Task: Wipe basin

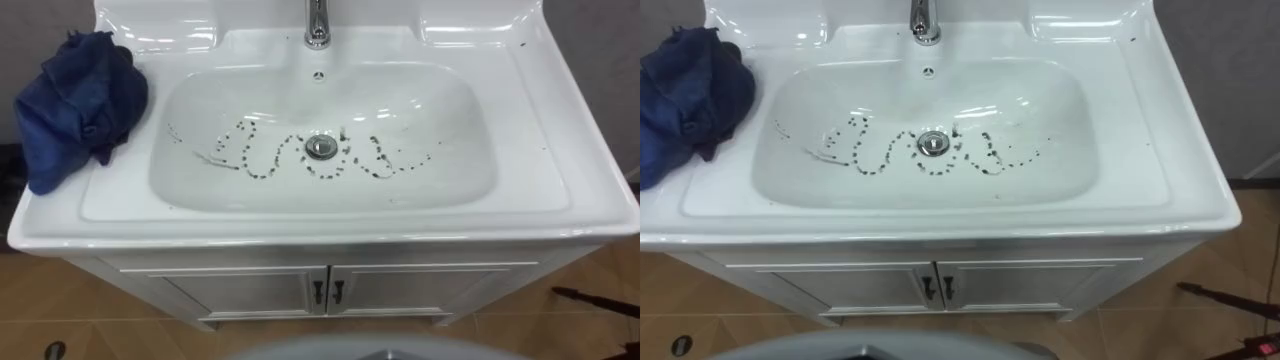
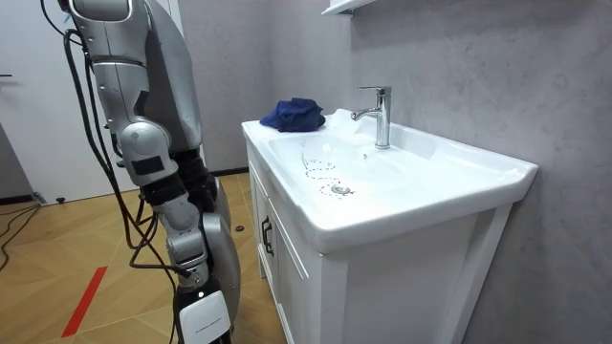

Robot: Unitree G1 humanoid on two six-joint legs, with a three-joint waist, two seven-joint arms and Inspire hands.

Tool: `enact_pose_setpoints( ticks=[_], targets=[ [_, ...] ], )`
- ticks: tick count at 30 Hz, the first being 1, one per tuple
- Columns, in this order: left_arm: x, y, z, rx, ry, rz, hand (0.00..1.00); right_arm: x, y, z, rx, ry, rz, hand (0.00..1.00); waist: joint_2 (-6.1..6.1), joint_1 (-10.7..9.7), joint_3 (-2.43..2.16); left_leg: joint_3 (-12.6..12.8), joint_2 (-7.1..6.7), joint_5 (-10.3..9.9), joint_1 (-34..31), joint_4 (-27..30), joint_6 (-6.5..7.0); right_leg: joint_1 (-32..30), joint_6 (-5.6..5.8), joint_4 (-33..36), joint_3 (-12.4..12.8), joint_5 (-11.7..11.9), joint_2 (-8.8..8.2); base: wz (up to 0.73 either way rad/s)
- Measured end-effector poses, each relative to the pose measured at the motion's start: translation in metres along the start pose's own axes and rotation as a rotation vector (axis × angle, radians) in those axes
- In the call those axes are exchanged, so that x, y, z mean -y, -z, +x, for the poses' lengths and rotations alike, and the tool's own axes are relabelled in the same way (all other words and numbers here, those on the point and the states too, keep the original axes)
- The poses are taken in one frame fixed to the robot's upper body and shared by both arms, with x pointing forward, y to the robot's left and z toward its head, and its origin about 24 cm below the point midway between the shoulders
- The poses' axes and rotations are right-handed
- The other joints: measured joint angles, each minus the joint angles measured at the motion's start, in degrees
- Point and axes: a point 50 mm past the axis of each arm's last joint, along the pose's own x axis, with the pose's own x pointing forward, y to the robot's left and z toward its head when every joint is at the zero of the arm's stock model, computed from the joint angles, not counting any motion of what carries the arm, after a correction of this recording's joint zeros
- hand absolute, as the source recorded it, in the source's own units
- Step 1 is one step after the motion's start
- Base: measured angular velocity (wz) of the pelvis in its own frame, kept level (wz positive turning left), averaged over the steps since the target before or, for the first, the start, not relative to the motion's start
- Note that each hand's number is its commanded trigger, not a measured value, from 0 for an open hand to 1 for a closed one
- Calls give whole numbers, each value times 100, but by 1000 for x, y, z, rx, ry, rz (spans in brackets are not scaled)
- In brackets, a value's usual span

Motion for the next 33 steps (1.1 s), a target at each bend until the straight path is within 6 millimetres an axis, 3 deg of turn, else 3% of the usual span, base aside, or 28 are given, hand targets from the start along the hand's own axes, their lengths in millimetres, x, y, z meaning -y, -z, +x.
enact_pose_setpoints(
  ticks=[21,33],
  targets=[
    [0,0,0,4,-6,-24,0,0,-2,0,7,-8,0,0,-17,12,-1,-3,-1,0,-7,3,0,-3,0,1,-27,0,-9,0],
    [-14,10,0,-46,-151,-335,0,3,1,0,-3,3,40,0,13,9,-9,-14,1,-11,8,0,-3,22,-2,3,-43,-19,-7,0]
  ],
)
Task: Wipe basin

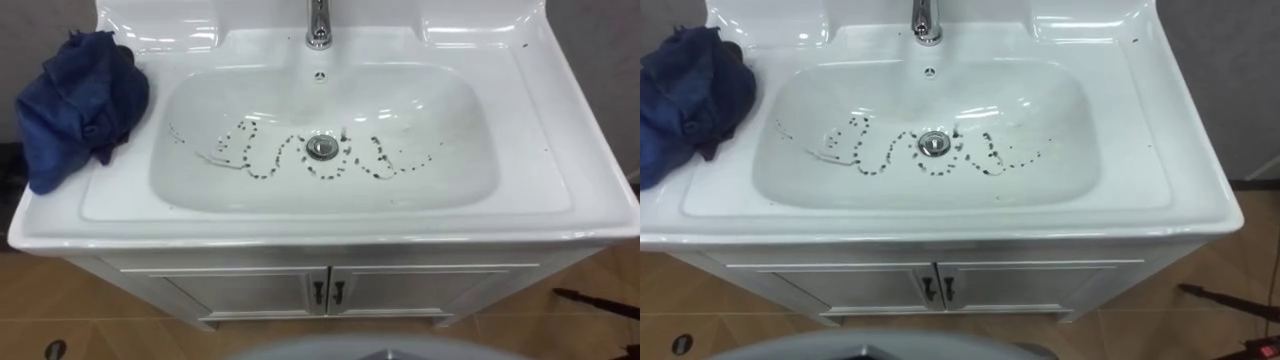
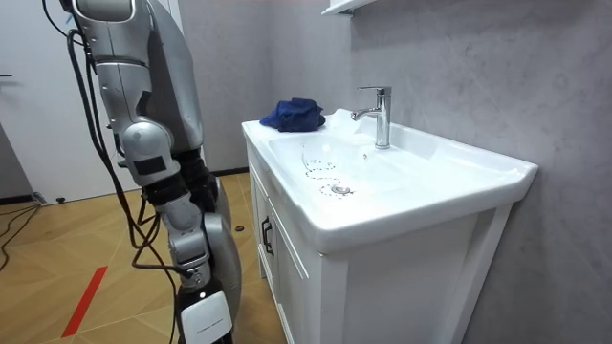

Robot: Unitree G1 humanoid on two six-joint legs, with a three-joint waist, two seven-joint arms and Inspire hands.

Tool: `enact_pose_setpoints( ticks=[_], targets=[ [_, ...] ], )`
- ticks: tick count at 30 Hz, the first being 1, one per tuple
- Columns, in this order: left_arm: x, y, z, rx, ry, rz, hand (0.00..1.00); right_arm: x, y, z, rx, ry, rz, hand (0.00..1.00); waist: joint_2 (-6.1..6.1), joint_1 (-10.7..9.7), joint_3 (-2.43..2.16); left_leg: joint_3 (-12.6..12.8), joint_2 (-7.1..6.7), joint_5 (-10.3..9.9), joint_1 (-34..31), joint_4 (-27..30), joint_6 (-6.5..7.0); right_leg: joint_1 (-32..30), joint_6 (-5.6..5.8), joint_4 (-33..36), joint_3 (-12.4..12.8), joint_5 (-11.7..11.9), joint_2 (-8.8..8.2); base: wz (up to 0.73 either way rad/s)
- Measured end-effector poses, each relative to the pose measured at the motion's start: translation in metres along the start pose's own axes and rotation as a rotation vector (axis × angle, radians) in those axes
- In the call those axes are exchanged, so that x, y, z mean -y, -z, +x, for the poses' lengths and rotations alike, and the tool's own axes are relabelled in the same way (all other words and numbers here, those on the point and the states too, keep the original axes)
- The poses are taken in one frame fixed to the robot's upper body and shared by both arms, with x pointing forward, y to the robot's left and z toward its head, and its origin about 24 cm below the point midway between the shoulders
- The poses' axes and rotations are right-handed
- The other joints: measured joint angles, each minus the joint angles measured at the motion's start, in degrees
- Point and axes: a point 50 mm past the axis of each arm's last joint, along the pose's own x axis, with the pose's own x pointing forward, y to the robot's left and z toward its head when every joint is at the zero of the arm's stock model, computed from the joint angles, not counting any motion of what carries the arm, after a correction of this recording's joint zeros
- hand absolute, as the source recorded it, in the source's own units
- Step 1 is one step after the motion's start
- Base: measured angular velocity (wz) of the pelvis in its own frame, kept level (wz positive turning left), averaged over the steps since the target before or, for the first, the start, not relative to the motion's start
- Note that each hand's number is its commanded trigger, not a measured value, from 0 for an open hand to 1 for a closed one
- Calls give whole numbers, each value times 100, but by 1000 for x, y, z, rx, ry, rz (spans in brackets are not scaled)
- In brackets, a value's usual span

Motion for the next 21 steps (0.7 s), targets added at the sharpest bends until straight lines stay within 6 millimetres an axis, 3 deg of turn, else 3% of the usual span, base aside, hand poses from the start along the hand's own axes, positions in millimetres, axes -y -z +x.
enact_pose_setpoints(
  ticks=[4,8,16,21],
  targets=[
    [-13,-1,1,-13,-90,-214,0,5,4,0,-10,6,41,0,56,38,2,6,0,0,78,-8,0,65,0,6,3,0,2,0],
    [-28,-15,0,36,-190,-384,0,8,6,0,-12,11,75,0,125,157,1,-1,-1,-2,80,-8,-1,68,0,20,7,-1,1,0],
    [-63,-22,-4,104,-420,-525,0,30,7,0,26,55,137,0,154,180,-14,-91,-12,-2,16,-11,-1,61,0,-1,-80,-1,-10,4],
    [-96,-39,-17,218,-598,-620,0,34,10,0,23,68,136,0,171,361,-49,-146,-13,2,1,8,-4,64,-1,-12,-128,-1,-11,5]
  ],
)
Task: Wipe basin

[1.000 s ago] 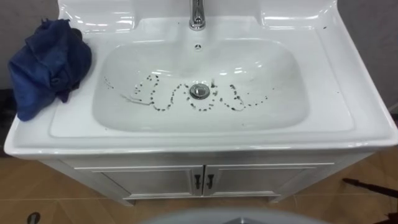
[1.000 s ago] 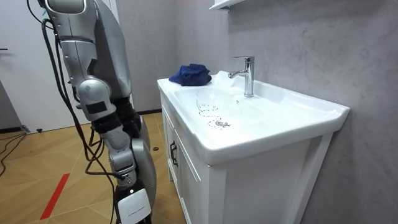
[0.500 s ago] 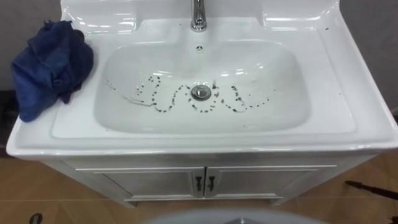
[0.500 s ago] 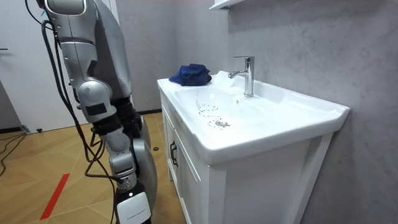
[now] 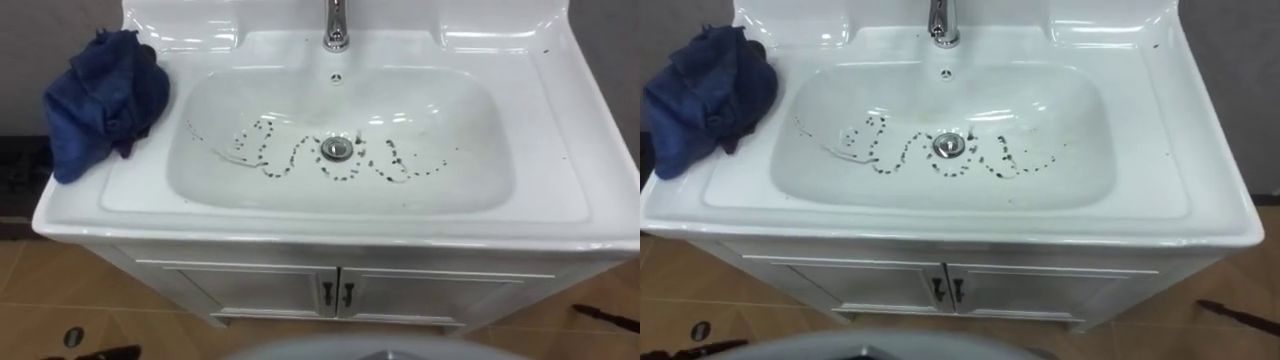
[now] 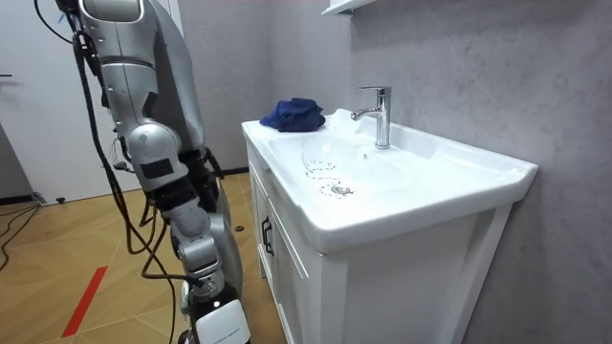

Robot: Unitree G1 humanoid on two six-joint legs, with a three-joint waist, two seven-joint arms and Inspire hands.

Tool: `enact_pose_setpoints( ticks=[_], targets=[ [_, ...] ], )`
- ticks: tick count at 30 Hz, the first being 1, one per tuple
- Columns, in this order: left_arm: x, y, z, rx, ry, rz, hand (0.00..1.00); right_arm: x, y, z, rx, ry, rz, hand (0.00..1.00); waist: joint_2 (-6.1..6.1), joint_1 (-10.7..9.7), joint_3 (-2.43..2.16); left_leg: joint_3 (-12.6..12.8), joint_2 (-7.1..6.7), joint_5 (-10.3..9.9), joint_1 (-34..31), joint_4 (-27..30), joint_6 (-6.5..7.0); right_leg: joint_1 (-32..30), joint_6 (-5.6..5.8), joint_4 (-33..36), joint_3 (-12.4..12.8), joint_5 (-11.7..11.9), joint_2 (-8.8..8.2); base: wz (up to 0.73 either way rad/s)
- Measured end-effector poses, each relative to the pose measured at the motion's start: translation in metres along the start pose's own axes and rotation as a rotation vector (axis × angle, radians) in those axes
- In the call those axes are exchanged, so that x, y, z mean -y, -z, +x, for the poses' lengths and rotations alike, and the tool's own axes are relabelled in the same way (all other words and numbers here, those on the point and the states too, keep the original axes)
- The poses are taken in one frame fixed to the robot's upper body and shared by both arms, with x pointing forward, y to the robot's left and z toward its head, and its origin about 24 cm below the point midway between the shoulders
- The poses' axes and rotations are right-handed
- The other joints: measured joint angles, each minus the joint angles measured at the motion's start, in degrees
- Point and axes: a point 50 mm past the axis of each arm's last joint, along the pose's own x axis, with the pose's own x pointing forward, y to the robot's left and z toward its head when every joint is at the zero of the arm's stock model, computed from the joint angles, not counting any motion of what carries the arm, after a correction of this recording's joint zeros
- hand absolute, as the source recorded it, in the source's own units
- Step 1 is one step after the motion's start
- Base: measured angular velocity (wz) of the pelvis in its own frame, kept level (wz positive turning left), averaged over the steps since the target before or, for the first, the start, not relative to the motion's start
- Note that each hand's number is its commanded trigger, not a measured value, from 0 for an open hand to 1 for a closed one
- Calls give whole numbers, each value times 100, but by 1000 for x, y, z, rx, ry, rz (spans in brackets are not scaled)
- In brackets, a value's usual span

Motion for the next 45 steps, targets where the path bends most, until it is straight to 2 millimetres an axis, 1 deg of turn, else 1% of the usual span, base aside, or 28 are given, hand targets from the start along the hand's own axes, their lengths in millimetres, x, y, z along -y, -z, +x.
enact_pose_setpoints(
  ticks=[1,2,3,5,6,8,9,12,14,15,17,18,20,21,23,26,30,31,32,34,39,41,45],
  targets=[
    [-4,-9,1,35,-37,-35,0,0,-1,0,6,1,0,0,-9,69,1,2,0,0,-14,0,0,-20,0,4,-2,0,-1,0],
    [-8,-19,2,70,-68,-65,0,1,-2,0,14,2,2,0,36,107,-28,2,-1,0,-32,-2,0,-35,0,3,-9,-1,-4,0],
    [-10,-23,2,87,-81,-80,0,1,-3,0,19,4,6,0,34,115,-28,1,-3,0,-39,-3,0,-43,0,5,-14,-1,-6,0],
    [-17,-37,2,145,-124,-131,0,3,-6,-1,44,11,22,0,50,124,-45,-9,-10,0,-78,-3,0,-74,2,10,-22,-3,-12,0],
    [-18,-40,2,159,-131,-141,0,3,-6,-1,47,11,22,0,52,129,-46,-10,-10,0,-81,-2,0,-76,2,10,-23,-3,-12,0],
    [-22,-54,1,209,-150,-175,0,3,-7,-1,61,12,20,0,66,134,-52,-33,-11,0,-81,3,0,-55,2,0,-40,-3,-13,3],
    [-23,-58,1,226,-154,-183,0,3,-7,-1,64,12,20,0,68,135,-51,-54,-15,0,-82,3,0,-46,2,-3,-63,-3,-18,10],
    [-33,-80,-1,322,-200,-241,0,3,-5,-1,70,12,29,0,92,127,-51,-104,-22,0,-108,3,1,-42,5,-19,-121,-5,-27,8],
    [-43,-104,-5,431,-245,-277,0,3,-4,-1,67,13,32,0,125,153,-47,-110,-23,0,-131,4,0,-83,3,-6,-122,-14,-30,0],
    [-46,-109,-6,463,-260,-272,0,4,-5,-1,68,14,32,0,134,160,-47,-110,-24,0,-132,4,0,-88,2,-4,-122,-16,-31,0],
    [-60,-131,-13,583,-320,-295,0,4,-3,-1,71,14,39,0,180,161,-42,-132,-27,0,-126,6,1,-74,6,-8,-150,-21,-38,2],
    [-63,-137,-15,611,-331,-306,0,3,-2,-1,71,16,39,0,189,153,-43,-148,-30,0,-127,7,1,-71,6,-20,-156,-21,-39,5],
    [-74,-153,-21,700,-387,-331,0,3,2,-1,69,19,37,0,226,134,-25,-159,-34,0,-121,20,1,-49,7,-60,-158,-19,-38,2],
    [-77,-157,-23,716,-398,-340,0,2,3,-1,68,19,36,0,230,133,-23,-158,-34,0,-121,23,1,-49,7,-60,-157,-19,-38,0],
    [-85,-171,-34,790,-417,-387,0,2,6,-1,66,17,37,0,238,111,-5,-158,-36,0,-145,39,1,-52,9,-75,-161,-21,-39,0],
    [-90,-184,-46,853,-417,-445,0,1,9,-1,60,13,35,0,240,82,1,-162,-40,0,-206,69,1,-91,11,-76,-157,-24,-40,0],
    [-92,-194,-60,966,-454,-400,0,0,11,-1,57,6,31,0,221,47,8,-159,-48,1,-199,73,2,-92,12,-79,-155,-23,-49,0],
    [-94,-198,-65,1001,-463,-399,0,0,10,-1,60,7,31,0,223,45,11,-157,-51,1,-202,73,2,-92,14,-82,-156,-22,-51,0],
    [-95,-201,-71,1030,-467,-406,0,0,11,-1,59,7,32,0,210,38,23,-156,-53,1,-200,75,3,-91,16,-82,-155,-21,-55,0],
    [-95,-205,-77,1065,-465,-415,0,0,12,-1,57,6,29,0,220,14,24,-162,-57,2,-196,77,3,-85,17,-80,-155,-21,-60,0],
    [-85,-207,-86,1110,-421,-395,0,0,11,-1,69,5,29,0,254,-94,43,-162,-61,2,-183,77,4,-78,20,-83,-154,-23,-63,0],
    [-75,-206,-89,1120,-365,-377,0,0,12,-1,69,0,28,0,245,-155,49,-163,-61,3,-184,77,5,-84,22,-79,-140,-25,-63,0],
    [-65,-206,-95,1141,-297,-348,0,-2,11,-2,77,-11,20,0,207,-242,64,-155,-61,4,-206,82,6,-115,23,-71,-119,-25,-61,-2]
  ],
)
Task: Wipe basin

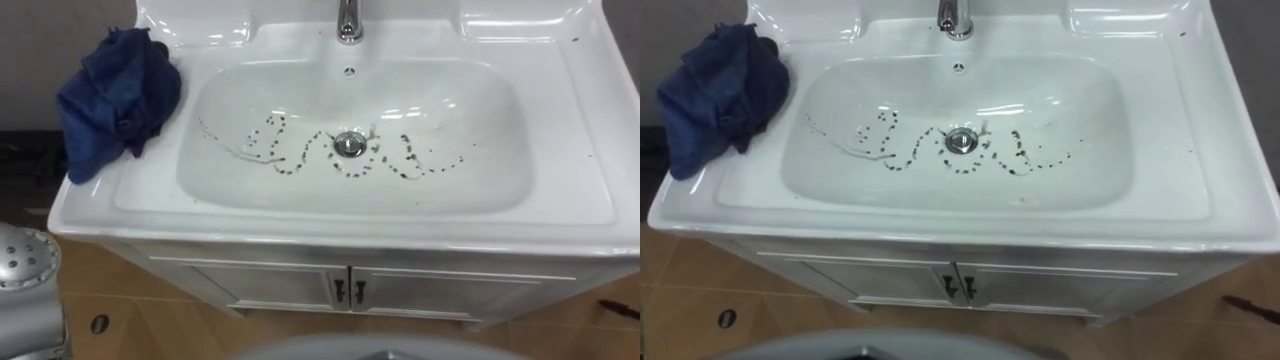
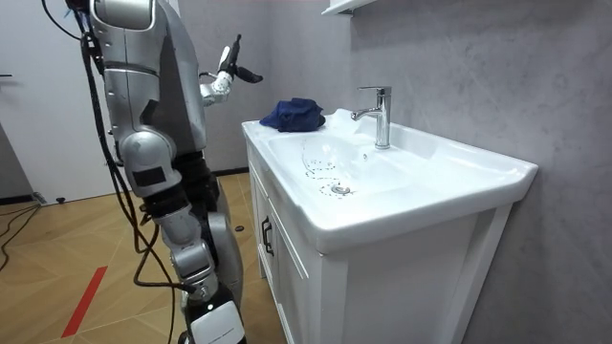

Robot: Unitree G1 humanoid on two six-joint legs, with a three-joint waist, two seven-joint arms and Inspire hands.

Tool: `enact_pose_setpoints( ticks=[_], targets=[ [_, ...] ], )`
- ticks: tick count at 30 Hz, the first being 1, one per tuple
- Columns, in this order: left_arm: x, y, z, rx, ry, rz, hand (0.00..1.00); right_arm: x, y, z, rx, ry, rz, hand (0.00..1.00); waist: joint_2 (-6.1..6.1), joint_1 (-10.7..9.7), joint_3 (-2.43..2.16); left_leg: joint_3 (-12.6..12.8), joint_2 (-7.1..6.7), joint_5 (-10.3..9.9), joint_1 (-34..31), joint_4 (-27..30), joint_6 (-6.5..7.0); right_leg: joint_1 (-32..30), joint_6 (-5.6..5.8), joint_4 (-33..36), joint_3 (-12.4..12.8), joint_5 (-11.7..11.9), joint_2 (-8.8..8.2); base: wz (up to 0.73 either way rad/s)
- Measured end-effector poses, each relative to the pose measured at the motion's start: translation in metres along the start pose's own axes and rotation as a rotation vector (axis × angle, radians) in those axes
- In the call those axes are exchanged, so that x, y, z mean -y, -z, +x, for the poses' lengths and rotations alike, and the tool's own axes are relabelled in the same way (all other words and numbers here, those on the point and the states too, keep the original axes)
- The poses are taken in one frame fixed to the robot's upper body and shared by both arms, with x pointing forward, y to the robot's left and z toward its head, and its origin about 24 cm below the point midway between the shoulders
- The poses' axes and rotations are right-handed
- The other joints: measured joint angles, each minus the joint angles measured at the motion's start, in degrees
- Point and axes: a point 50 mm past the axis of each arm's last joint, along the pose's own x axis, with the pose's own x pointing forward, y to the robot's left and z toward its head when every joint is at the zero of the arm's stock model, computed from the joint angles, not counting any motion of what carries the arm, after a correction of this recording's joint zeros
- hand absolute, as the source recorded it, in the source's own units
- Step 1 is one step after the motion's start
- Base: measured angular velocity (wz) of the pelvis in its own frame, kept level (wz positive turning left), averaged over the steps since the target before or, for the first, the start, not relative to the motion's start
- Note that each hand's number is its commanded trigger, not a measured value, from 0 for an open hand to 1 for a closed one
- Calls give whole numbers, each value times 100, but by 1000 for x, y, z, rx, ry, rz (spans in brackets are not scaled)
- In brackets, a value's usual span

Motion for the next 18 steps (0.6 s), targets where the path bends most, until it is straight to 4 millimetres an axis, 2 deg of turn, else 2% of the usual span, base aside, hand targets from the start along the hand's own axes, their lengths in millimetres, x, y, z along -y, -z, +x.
enact_pose_setpoints(
  ticks=[3,5,8,13,18],
  targets=[
    [4,-2,-3,4,36,-9,0,-2,4,0,-16,-9,-6,0,-33,-50,3,54,2,0,2,0,0,-20,0,3,52,0,6,-8],
    [7,-3,-5,5,51,-16,0,-5,5,0,-24,-18,-18,0,-78,-54,-10,96,3,0,4,-2,0,-32,3,10,90,2,7,-9],
    [12,1,-10,-15,74,-11,0,-6,7,0,-34,-27,-20,0,-84,-130,17,133,3,0,64,-20,0,12,10,-1,119,7,8,-6],
    [23,2,-21,-34,140,-18,0,-6,4,0,-33,-45,-37,0,-147,-293,21,173,4,0,90,-23,0,32,10,-5,148,7,9,-2],
    [32,8,-29,-64,198,-10,0,-7,4,0,-33,-54,-56,0,-152,-365,19,246,5,0,95,-23,0,18,17,4,231,12,17,-8]
  ],
)
